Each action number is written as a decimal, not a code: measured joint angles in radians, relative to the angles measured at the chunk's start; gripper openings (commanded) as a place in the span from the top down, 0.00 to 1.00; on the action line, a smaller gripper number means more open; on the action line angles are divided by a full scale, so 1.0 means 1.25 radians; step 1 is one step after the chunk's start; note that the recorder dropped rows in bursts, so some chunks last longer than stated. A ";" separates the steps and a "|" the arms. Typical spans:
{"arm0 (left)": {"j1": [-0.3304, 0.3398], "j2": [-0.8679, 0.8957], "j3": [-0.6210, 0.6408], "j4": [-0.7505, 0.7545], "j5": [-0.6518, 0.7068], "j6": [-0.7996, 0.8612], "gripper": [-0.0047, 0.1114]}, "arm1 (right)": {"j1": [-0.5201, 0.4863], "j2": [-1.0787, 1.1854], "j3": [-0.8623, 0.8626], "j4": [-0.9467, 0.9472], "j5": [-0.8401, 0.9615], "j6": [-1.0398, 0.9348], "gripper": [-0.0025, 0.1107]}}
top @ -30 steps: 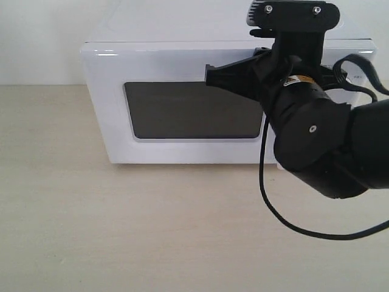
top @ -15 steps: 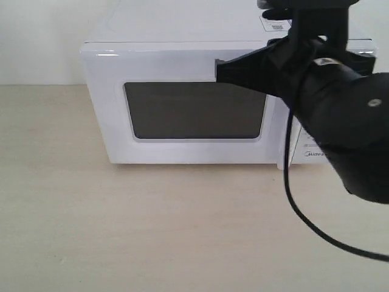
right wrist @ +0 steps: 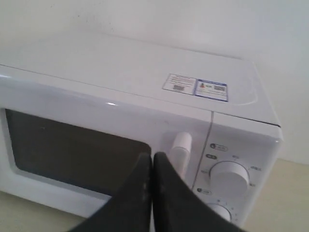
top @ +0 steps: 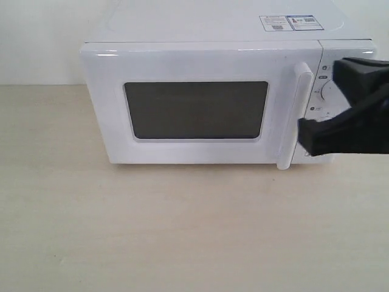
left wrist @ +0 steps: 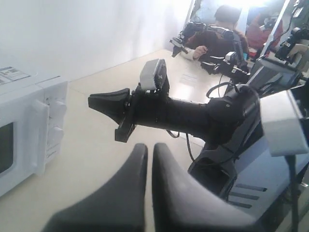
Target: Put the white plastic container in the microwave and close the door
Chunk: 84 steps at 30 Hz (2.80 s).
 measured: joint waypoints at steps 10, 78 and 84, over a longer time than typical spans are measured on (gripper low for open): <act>0.000 -0.012 0.000 -0.011 -0.101 0.012 0.92 | 0.015 -0.137 0.019 0.074 -0.058 -0.013 0.98; 0.313 -0.413 0.745 0.772 -0.591 -0.484 0.92 | 0.015 -0.138 0.019 0.085 -0.067 -0.011 0.98; 0.313 -0.413 0.745 0.772 -0.472 -0.484 0.92 | 0.015 -0.138 0.019 0.085 -0.067 -0.011 0.98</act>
